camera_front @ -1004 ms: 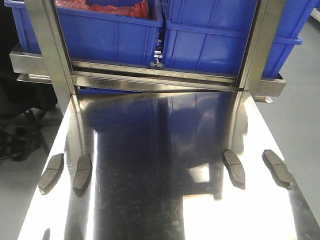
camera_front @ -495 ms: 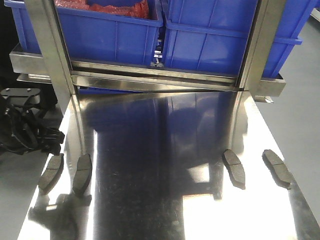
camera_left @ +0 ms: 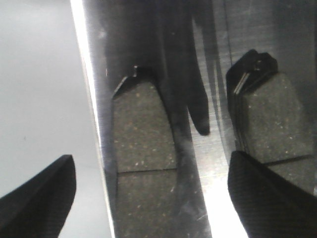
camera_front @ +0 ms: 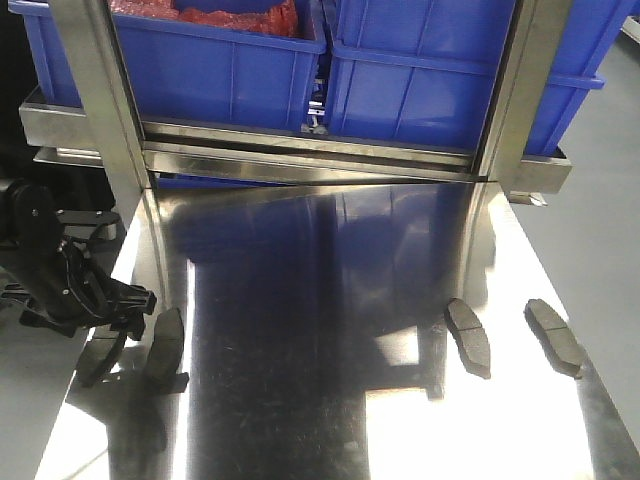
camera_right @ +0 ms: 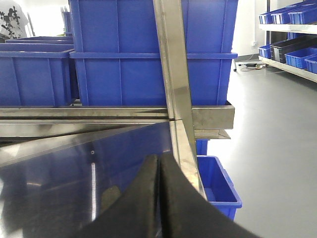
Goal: Move and align brake pads A on conveyor
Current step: 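Lower the left gripper onto the nearest brake pad and close it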
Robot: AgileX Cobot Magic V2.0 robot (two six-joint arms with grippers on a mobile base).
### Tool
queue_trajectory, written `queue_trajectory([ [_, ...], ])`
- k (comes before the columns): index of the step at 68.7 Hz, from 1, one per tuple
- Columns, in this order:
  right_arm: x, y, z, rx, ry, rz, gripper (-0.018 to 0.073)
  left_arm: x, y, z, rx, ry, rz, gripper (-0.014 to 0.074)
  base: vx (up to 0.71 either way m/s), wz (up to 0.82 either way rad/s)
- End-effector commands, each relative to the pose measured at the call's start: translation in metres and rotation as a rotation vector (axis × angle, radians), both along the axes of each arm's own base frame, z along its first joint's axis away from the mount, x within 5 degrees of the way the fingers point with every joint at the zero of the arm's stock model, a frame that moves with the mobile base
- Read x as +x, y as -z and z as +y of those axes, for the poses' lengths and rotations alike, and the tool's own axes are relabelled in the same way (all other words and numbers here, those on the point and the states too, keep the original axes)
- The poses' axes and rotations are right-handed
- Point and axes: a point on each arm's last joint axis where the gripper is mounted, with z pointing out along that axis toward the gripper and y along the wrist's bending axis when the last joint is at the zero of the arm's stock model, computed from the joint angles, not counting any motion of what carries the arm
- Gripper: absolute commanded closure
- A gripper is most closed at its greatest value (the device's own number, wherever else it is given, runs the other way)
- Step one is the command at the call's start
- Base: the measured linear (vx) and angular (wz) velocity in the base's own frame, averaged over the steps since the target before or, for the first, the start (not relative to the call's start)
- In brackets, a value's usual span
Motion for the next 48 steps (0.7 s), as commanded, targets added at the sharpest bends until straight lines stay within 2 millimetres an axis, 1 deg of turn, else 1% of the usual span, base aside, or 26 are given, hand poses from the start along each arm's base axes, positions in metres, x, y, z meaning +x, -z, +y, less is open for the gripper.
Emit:
queue_trajectory([
  [1, -0.001, -0.001, 0.000, -0.007, 0.009, -0.070, 0.0568, 0.005, -0.019, -0.005, -0.015, -0.002, -0.080, 0.0020, 0.00, 0.00],
  [18, -0.001, -0.001, 0.000, -0.007, 0.009, -0.069, 0.0568, 0.006, -0.009, -0.005, -0.012, -0.004, -0.055, 0.0022, 0.00, 0.00],
  [30, -0.001, -0.001, 0.000, -0.007, 0.009, -0.069, 0.0568, 0.007, -0.008, -0.005, -0.012, -0.004, -0.052, 0.0027, 0.00, 0.00],
  [37, -0.001, -0.001, 0.000, -0.007, 0.009, -0.069, 0.0568, 0.007, -0.008, -0.005, -0.012, -0.004, -0.052, 0.0050, 0.00, 0.00],
  [48, -0.001, -0.001, 0.000, -0.007, 0.009, -0.069, 0.0568, 0.007, -0.008, -0.005, -0.012, -0.004, -0.052, 0.0115, 0.00, 0.00],
])
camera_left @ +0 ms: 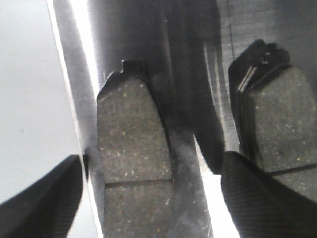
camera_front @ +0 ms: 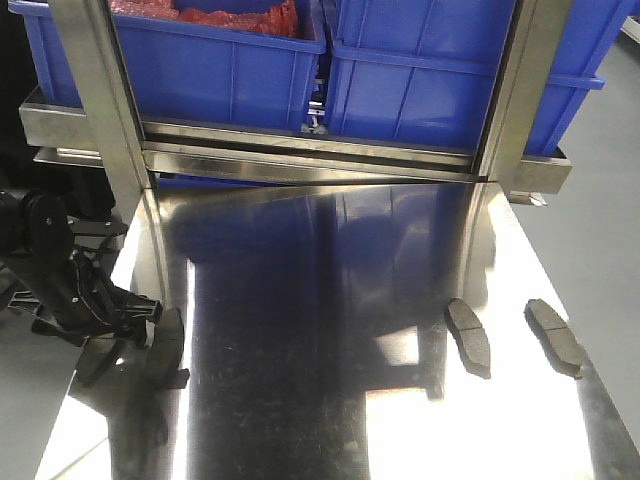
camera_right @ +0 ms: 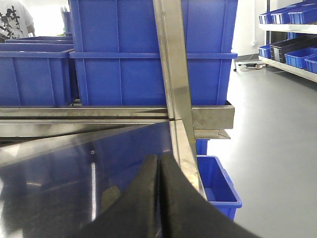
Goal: Move and align brake pads A on conveyor
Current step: 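Lower the left gripper onto the nearest brake pad and close it, then lift the brake pad with the left gripper off the table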
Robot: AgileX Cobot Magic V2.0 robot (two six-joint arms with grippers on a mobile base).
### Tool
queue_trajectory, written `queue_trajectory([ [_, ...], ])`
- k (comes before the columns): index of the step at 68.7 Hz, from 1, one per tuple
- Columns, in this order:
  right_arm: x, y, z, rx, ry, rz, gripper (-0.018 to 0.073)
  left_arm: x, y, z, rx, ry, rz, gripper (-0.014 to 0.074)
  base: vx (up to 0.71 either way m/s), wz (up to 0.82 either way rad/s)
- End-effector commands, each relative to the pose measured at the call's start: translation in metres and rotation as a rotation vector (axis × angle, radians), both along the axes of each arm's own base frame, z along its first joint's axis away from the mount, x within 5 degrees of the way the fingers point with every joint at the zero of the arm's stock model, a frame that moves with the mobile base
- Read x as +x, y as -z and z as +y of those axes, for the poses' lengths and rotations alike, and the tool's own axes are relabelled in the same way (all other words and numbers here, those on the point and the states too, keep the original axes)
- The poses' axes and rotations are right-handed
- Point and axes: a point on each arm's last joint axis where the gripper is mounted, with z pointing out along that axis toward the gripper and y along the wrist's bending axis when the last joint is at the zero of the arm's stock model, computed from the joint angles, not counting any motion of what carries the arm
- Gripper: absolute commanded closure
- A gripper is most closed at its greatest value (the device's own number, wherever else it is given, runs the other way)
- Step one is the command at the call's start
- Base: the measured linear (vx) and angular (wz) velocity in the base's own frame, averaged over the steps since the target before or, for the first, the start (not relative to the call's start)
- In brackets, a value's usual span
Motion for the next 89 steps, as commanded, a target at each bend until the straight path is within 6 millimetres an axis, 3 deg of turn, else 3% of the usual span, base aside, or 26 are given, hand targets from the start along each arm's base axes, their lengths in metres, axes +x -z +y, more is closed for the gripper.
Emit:
queue_trajectory([
  [1, -0.001, -0.001, 0.000, -0.007, 0.009, -0.070, 0.0568, 0.004, -0.022, -0.003, -0.015, -0.004, -0.085, 0.0121, 0.00, 0.00],
  [15, -0.001, -0.001, 0.000, -0.007, 0.009, -0.070, 0.0568, 0.004, -0.022, -0.003, -0.014, -0.004, -0.077, 0.0224, 0.00, 0.00],
  [40, -0.001, -0.001, 0.000, -0.007, 0.009, -0.071, 0.0568, 0.004, -0.022, -0.003, -0.009, 0.024, -0.080, 0.0497, 0.00, 0.00],
  [63, -0.001, -0.001, 0.000, -0.007, 0.009, -0.071, 0.0568, -0.004, -0.036, -0.002, -0.030, 0.013, -0.211, 0.0501, 0.00, 0.00],
  [89, -0.001, -0.001, 0.000, -0.007, 0.009, -0.071, 0.0568, -0.065, -0.067, 0.006, -0.049, -0.005, -0.424, 0.0493, 0.00, 0.00],
])
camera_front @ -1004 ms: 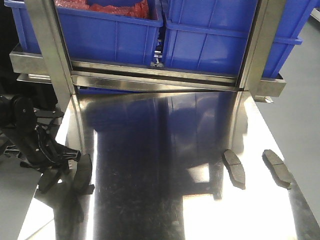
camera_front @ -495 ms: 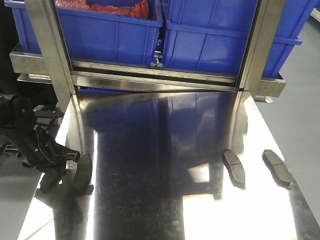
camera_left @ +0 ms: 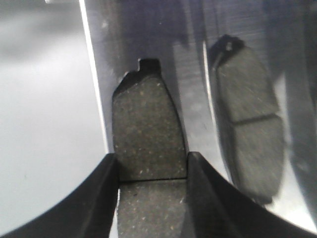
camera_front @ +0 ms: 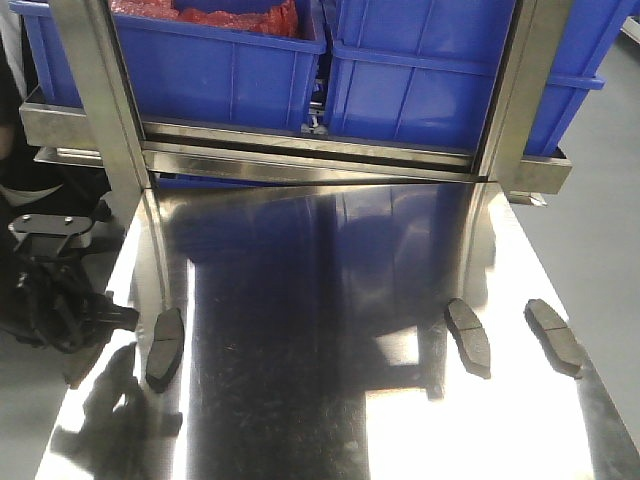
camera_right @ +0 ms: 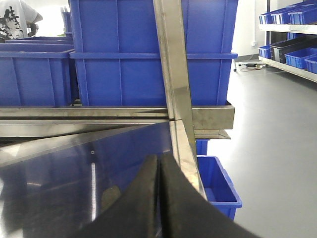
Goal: Move and align brake pads A on conveyor
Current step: 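Lift the brake pad with the left gripper off the table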
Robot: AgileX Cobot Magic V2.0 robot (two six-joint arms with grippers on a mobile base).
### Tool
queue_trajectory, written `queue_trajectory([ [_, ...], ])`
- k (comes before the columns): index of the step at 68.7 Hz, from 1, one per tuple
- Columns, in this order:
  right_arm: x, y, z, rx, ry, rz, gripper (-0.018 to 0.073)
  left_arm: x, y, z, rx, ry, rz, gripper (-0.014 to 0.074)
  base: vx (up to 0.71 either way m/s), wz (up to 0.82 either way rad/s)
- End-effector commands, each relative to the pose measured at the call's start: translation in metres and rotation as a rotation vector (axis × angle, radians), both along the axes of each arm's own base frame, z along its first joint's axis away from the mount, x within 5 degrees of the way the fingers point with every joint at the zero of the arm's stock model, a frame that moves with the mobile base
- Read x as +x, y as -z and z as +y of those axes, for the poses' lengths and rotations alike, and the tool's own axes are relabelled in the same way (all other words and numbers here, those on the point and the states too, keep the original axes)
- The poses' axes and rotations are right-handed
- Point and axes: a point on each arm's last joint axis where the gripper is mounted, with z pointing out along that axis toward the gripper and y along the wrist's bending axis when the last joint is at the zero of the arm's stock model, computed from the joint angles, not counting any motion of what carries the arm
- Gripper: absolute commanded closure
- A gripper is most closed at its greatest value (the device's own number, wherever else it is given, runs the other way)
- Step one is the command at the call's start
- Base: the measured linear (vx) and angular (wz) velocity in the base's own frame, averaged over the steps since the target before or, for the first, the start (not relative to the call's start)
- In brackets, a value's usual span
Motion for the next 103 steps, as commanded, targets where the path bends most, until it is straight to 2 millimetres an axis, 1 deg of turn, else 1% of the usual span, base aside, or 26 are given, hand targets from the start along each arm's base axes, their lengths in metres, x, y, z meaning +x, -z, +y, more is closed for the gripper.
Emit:
queue_trajectory([
  [1, -0.001, -0.001, 0.000, -0.007, 0.009, -0.071, 0.0568, -0.013, -0.031, -0.001, -0.031, -0.008, -0.173, 0.0493, 0.00, 0.00],
  [12, -0.001, -0.001, 0.000, -0.007, 0.009, -0.071, 0.0568, -0.043, -0.045, 0.003, -0.075, -0.038, -0.305, 0.0493, 0.00, 0.00],
  [20, -0.001, -0.001, 0.000, -0.007, 0.009, -0.071, 0.0568, -0.068, -0.057, 0.007, -0.098, -0.056, -0.461, 0.0493, 0.00, 0.00],
  [23, -0.001, -0.001, 0.000, -0.007, 0.009, -0.071, 0.0568, -0.076, -0.058, 0.008, -0.101, -0.060, -0.503, 0.0493, 0.00, 0.00],
  [32, -0.001, -0.001, 0.000, -0.007, 0.009, -0.071, 0.0568, -0.101, -0.071, 0.013, -0.117, -0.068, -0.661, 0.0493, 0.00, 0.00],
  [46, -0.001, -0.001, 0.000, -0.007, 0.009, -0.071, 0.0568, -0.133, -0.079, 0.018, -0.137, -0.077, -0.833, 0.0493, 0.00, 0.00],
  [52, -0.001, -0.001, 0.000, -0.007, 0.009, -0.071, 0.0568, -0.142, -0.080, 0.019, -0.143, -0.078, -0.873, 0.0493, 0.00, 0.00],
  [63, -0.001, -0.001, 0.000, -0.007, 0.009, -0.071, 0.0568, -0.152, -0.088, 0.020, -0.150, -0.075, -0.924, 0.0493, 0.00, 0.00],
  [103, -0.001, -0.001, 0.000, -0.007, 0.009, -0.071, 0.0568, -0.152, -0.087, 0.020, -0.149, -0.075, -0.917, 0.0493, 0.00, 0.00],
])
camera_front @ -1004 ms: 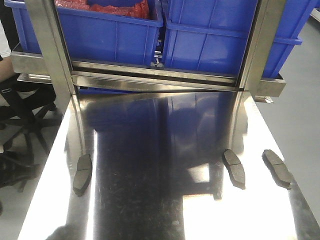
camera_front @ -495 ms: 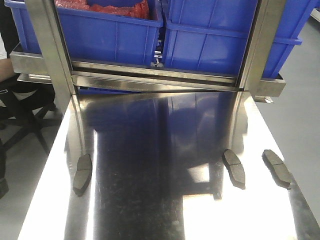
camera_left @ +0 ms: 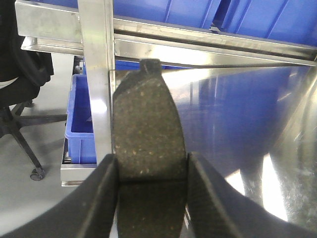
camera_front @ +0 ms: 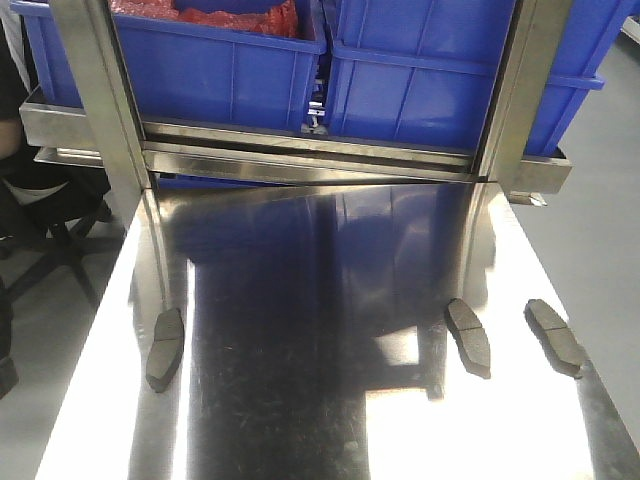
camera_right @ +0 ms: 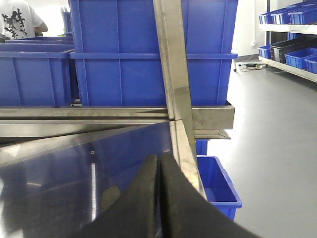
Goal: Move and align brake pads A on conveyor
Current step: 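Lift the brake pad with the left gripper off the table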
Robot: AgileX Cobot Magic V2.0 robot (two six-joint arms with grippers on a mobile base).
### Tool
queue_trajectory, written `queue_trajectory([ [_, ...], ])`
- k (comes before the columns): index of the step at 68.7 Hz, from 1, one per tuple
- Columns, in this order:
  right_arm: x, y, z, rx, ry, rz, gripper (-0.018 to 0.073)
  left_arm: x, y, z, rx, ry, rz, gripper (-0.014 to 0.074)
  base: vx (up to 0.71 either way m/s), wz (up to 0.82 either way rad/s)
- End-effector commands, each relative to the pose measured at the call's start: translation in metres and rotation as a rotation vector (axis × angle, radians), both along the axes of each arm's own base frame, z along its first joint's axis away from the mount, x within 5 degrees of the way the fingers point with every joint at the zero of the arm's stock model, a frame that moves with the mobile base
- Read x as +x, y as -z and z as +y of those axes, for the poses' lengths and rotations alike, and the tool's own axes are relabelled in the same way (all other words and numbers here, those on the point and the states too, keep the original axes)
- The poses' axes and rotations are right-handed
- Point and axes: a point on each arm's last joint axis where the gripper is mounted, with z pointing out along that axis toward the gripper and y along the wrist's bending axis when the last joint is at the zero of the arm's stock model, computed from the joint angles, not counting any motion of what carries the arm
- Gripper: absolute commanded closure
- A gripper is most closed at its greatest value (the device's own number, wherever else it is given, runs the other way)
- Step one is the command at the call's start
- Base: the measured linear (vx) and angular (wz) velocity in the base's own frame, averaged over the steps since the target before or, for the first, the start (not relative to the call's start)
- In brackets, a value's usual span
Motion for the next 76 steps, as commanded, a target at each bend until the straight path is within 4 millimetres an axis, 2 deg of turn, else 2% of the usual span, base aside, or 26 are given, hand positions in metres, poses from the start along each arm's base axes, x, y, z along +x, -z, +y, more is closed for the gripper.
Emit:
queue_trajectory([
  [1, -0.0006, -0.0007, -0.0005, -0.007, 0.009, -0.071, 0.0568, 0.0037, -0.0196, -0.0002, -0.024, -0.009, -0.126, 0.0493, 0.00, 0.00],
  [76, -0.0006, -0.0007, -0.0005, -0.007, 0.009, -0.071, 0.0568, 0.0037, -0.0195, -0.0002, -0.025, -0.009, -0.125, 0.0493, 0.00, 0.00],
])
